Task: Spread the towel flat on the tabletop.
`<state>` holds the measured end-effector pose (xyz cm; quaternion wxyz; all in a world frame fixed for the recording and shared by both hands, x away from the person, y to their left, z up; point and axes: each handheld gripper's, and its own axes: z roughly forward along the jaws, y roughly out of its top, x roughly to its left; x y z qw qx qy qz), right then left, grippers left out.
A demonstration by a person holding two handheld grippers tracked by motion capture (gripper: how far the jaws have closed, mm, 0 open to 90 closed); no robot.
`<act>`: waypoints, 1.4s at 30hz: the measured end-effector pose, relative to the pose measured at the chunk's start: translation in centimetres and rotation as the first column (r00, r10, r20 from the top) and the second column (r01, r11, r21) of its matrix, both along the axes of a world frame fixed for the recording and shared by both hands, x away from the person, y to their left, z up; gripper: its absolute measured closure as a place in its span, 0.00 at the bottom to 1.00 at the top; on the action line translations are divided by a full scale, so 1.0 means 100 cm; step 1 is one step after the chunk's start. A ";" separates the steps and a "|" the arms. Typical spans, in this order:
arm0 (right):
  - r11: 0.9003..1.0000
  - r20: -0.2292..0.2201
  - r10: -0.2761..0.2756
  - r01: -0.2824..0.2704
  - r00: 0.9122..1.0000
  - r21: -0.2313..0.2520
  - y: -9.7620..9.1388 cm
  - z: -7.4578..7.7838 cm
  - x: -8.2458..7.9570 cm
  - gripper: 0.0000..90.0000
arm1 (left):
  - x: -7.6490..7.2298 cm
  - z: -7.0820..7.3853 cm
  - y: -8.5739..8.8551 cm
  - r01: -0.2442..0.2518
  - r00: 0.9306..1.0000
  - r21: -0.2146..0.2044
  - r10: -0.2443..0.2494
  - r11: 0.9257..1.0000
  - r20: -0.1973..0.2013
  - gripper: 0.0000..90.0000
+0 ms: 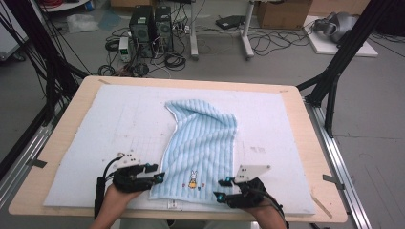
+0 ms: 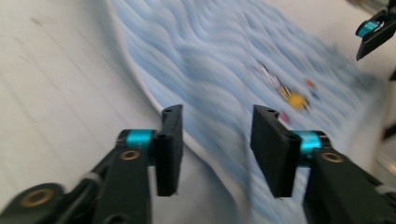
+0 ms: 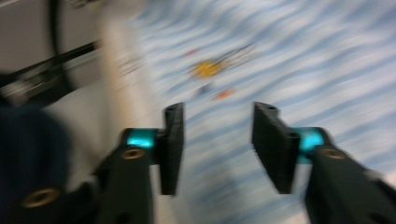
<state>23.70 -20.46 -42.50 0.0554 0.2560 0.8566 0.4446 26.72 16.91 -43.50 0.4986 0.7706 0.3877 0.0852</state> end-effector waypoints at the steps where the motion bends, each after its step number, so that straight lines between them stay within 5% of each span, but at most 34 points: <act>1: 0.999 0.007 -0.034 0.034 0.999 0.000 0.002 0.001 0.007 0.51 | 0.006 0.003 0.000 -0.015 1.000 -0.001 0.015 1.000 0.011 0.51; 4: 0.994 0.018 -0.109 0.109 0.994 0.009 0.010 -0.002 0.029 0.48 | 0.023 0.012 0.000 -0.046 0.999 -0.006 0.047 0.999 0.026 0.50; 8: 0.989 0.038 -0.140 0.141 0.989 -0.033 0.028 -0.007 0.051 0.45 | 0.042 0.020 0.003 -0.074 0.997 -0.021 0.074 0.997 0.035 0.49; 17: 0.985 0.032 -0.147 0.149 0.989 -0.085 0.039 -0.017 0.077 0.46 | 0.075 0.020 -0.002 -0.105 0.994 -0.052 0.106 0.993 0.025 0.47; 23: 0.986 -0.002 -0.136 0.135 0.991 -0.100 0.037 -0.022 0.089 0.59 | 0.099 0.008 -0.023 -0.080 0.997 -0.052 0.079 0.995 -0.010 0.46; 31: 0.985 -0.042 -0.158 0.155 0.987 -0.070 0.029 -0.023 0.095 0.80 | 0.120 -0.017 -0.047 -0.060 0.997 0.035 0.061 0.998 -0.044 0.50; 34: 0.983 -0.040 -0.167 0.163 0.985 -0.080 0.030 -0.022 0.094 0.84 | 0.120 -0.017 -0.051 -0.035 0.998 0.069 0.038 0.997 -0.052 0.70; 36: 0.983 -0.032 -0.168 0.165 0.985 -0.087 0.031 -0.021 0.093 0.86 | 0.118 -0.016 -0.051 -0.009 0.999 0.140 0.014 0.990 -0.035 0.89; 42: 0.985 -0.020 -0.128 0.124 0.992 -0.118 0.037 -0.019 0.082 0.95 | 0.107 -0.010 -0.037 0.024 0.998 0.167 -0.014 0.986 -0.060 0.95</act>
